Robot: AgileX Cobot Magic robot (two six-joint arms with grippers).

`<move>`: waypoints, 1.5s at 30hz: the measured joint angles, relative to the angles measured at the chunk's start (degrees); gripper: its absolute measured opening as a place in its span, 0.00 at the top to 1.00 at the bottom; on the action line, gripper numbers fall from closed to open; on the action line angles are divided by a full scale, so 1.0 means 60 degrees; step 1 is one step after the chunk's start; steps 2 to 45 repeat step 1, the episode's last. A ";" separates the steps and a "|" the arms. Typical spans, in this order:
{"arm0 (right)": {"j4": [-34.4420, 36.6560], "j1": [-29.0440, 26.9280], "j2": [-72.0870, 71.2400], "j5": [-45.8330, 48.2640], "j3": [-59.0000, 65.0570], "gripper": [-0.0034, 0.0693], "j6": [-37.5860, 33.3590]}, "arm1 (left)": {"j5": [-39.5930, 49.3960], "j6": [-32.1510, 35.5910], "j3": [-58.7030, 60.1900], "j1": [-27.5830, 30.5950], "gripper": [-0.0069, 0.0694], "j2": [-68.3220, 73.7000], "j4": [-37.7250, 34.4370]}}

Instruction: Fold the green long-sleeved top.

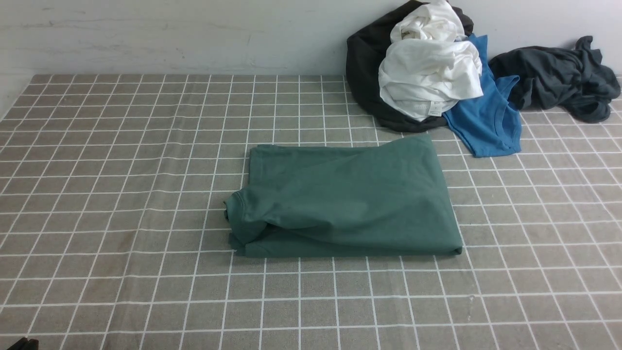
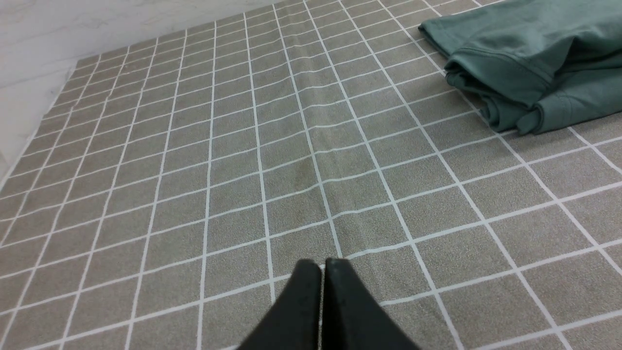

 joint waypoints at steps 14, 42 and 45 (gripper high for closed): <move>0.0000 0.0000 0.0000 0.0000 0.0000 0.97 0.0000 | 0.0000 0.0000 0.0000 0.0000 0.92 0.0000 0.0000; 0.0000 0.0000 0.0000 0.0000 0.0000 0.97 0.0000 | 0.0000 0.0000 0.0000 0.0000 0.92 0.0000 0.0000; 0.0000 0.0000 0.0000 0.0000 0.0000 0.97 0.0000 | 0.0000 0.0000 0.0000 0.0000 0.92 0.0000 0.0000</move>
